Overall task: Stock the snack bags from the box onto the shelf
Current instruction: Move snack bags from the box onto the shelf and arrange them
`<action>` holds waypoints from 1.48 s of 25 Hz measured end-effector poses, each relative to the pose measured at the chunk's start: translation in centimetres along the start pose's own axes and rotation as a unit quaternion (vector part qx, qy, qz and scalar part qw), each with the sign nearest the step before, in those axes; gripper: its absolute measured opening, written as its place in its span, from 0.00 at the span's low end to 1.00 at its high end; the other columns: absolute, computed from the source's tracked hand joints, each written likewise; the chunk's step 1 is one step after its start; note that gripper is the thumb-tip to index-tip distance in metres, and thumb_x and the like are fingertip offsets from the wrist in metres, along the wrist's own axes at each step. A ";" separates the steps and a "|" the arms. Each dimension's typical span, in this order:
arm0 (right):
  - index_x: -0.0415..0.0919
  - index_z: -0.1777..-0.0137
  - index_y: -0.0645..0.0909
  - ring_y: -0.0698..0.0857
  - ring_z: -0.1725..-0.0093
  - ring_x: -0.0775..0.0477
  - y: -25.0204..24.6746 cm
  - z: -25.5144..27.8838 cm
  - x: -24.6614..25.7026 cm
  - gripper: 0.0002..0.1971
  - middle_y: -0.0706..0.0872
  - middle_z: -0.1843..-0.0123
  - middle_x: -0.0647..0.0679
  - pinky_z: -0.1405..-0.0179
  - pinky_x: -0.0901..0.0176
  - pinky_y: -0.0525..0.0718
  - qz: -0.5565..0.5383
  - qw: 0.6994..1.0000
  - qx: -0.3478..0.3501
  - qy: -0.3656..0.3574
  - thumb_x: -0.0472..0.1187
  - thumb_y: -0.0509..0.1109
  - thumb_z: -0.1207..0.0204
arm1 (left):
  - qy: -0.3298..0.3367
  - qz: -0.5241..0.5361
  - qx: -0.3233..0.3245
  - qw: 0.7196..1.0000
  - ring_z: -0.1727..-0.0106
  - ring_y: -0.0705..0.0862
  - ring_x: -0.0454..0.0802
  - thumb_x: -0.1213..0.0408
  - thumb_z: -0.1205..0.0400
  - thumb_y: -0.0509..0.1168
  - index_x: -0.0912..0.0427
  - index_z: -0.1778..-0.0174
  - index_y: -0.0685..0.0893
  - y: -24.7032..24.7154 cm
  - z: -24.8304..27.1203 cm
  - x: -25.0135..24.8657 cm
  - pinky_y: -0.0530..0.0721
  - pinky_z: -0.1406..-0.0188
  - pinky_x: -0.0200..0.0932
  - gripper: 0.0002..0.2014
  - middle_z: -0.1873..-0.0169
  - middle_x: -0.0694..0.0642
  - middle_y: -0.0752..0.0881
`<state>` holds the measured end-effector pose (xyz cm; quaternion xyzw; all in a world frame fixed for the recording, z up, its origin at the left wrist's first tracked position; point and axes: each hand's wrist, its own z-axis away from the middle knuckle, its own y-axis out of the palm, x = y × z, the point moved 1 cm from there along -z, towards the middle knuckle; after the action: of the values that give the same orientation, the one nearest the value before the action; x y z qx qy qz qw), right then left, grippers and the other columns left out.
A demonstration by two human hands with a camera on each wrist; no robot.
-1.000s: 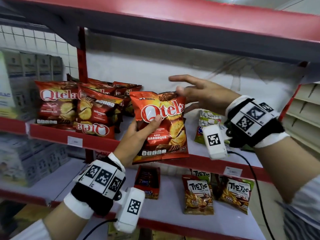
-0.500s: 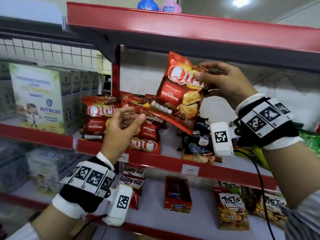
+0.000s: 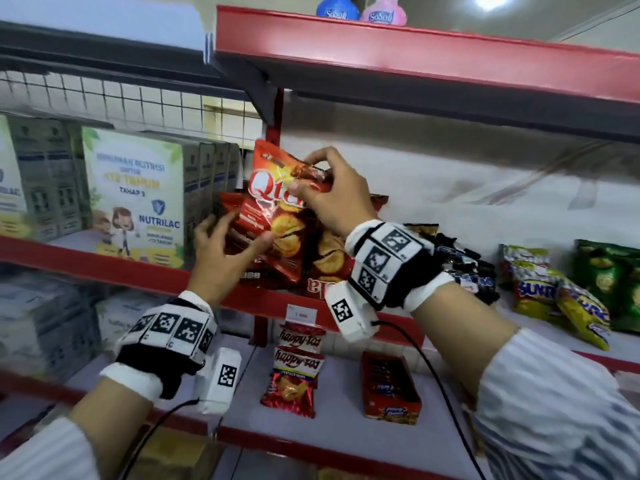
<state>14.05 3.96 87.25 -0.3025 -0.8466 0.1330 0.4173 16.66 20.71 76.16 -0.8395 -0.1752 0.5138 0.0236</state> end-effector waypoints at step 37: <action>0.40 0.42 0.82 0.84 0.47 0.53 -1.9 0.8 -7.5 0.12 0.87 0.47 0.45 0.41 0.61 0.82 -0.111 0.984 -0.133 0.035 0.30 0.67 0.23 | -0.024 -0.205 0.079 0.975 0.20 0.57 0.61 0.39 0.36 0.76 0.52 0.20 0.59 1.5 0.7 3.3 0.51 0.23 0.62 0.51 0.22 0.62 0.63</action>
<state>16.20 -2.21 82.98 -0.2633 -0.8700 -0.0385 0.4152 17.84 20.29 72.65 -0.7688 -0.3030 0.5301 0.1904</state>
